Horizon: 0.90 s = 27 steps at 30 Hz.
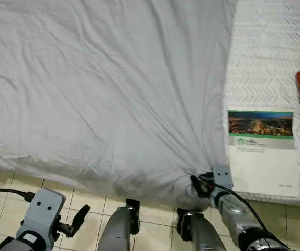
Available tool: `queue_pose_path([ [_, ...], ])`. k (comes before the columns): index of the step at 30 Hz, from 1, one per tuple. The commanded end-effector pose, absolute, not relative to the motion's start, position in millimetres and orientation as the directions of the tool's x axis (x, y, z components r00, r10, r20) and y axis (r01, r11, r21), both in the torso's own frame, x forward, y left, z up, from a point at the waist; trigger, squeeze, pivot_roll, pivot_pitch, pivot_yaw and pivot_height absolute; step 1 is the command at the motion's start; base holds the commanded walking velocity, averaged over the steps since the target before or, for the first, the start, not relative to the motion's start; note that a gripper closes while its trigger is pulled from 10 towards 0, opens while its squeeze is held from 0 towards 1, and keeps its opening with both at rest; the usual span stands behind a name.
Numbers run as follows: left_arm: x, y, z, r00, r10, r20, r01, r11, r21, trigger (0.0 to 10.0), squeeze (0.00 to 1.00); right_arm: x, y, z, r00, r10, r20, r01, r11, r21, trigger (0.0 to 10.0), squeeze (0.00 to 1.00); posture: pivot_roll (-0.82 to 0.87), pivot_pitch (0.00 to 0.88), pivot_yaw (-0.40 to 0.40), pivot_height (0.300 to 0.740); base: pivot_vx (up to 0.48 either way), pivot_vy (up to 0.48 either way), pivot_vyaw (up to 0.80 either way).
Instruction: Clean up the room
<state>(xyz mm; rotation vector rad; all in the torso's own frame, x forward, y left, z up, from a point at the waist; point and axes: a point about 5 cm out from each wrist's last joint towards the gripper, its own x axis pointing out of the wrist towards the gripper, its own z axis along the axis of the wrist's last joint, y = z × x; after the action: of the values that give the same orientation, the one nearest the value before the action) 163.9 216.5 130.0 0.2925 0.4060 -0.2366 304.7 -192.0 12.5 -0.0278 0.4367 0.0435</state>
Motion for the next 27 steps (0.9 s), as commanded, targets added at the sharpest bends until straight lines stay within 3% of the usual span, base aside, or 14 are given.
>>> queue_pose_path([
  [1,154.8,219.5,117.6,0.865,-0.143,-0.481,0.276,0.936,0.218,10.0,0.0,234.8,-239.9,-42.5,0.718,-0.181,-0.672,0.182,0.981,-0.07,10.0,0.0,0.17,0.663,0.032,0.74,0.0,0.0,0.0],
  [6,156.8,219.6,105.8,0.859,-0.137,-0.494,0.274,0.937,0.216,10.0,0.0,236.3,-235.9,-41.2,0.747,-0.161,-0.645,0.156,0.986,-0.067,10.0,0.0,0.15,0.629,0.006,0.74,0.0,0.0,0.0],
  [9,161.0,220.0,101.0,0.87,-0.132,-0.476,0.272,0.933,0.237,10.0,0.0,266.8,-189.2,-12.5,0.908,0.071,-0.414,-0.07,0.997,0.018,10.0,0.0,0.11,0.534,-0.029,0.74,0.0,0.0,0.0],
  [14,179.8,219.8,82.0,0.89,-0.111,-0.443,0.24,0.939,0.246,10.0,0.0,272.5,-161.6,16.5,0.958,0.185,-0.218,-0.181,0.983,0.038,10.0,0.0,0.07,0.409,-0.065,0.74,0.0,0.0,0.0],
  [16,197.8,216.3,72.6,0.918,-0.096,-0.384,0.201,0.949,0.243,10.0,0.0,266.8,-157.5,43.6,0.98,0.173,-0.099,-0.17,0.985,0.04,10.0,0.0,0.03,0.282,-0.081,0.74,0.0,0.0,0.0],
  [18,201.0,215.0,70.0,0.922,-0.097,-0.375,0.197,0.95,0.24,10.0,0.0,266.0,-157.4,45.8,0.982,0.168,-0.09,-0.165,0.985,0.041,10.0,0.0,0.03,0.282,-0.081,0.74,0.0,0.0,0.0],
  [19,204.1,210.8,67.8,0.926,-0.11,-0.362,0.2,0.954,0.222,10.0,0.0,262.4,-160.4,52.4,0.989,0.133,-0.069,-0.13,0.99,0.047,10.0,0.0,0.0,0.208,-0.081,0.74,0.0,0.0,0.0],
  [20,212.4,200.2,62.7,0.93,-0.139,-0.339,0.211,0.96,0.186,10.0,0.0,256.4,-168.5,61.1,0.998,0.056,-0.035,-0.054,0.997,0.052,10.0,0.0,-0.03,0.129,-0.076,0.74,0.0,0.0,0.0],
  [21,212.4,200.2,62.7,0.93,-0.139,-0.339,0.211,0.96,0.186,10.0,0.0,256.4,-168.5,61.1,0.998,0.056,-0.035,-0.054,0.997,0.052,10.0,0.0,-0.03,0.129,-0.076,0.74,0.0,0.0,0.0],
  [23,229.0,177.3,59.9,0.937,-0.189,-0.295,0.237,0.962,0.138,10.0,0.0,243.3,-180.5,58.6,0.999,-0.027,-0.038,0.03,0.997,0.073,10.0,0.0,-0.06,0.017,-0.049,0.74,0.0,0.0,0.0],
  [27,250.4,158.4,67.7,0.952,-0.213,-0.221,0.239,0.966,0.096,10.0,0.0,231.2,-194.7,56.6,0.996,-0.063,-0.066,0.067,0.996,0.06,10.0,0.0,-0.08,0.0,-0.023,0.74,0.0,0.0,0.0],
])
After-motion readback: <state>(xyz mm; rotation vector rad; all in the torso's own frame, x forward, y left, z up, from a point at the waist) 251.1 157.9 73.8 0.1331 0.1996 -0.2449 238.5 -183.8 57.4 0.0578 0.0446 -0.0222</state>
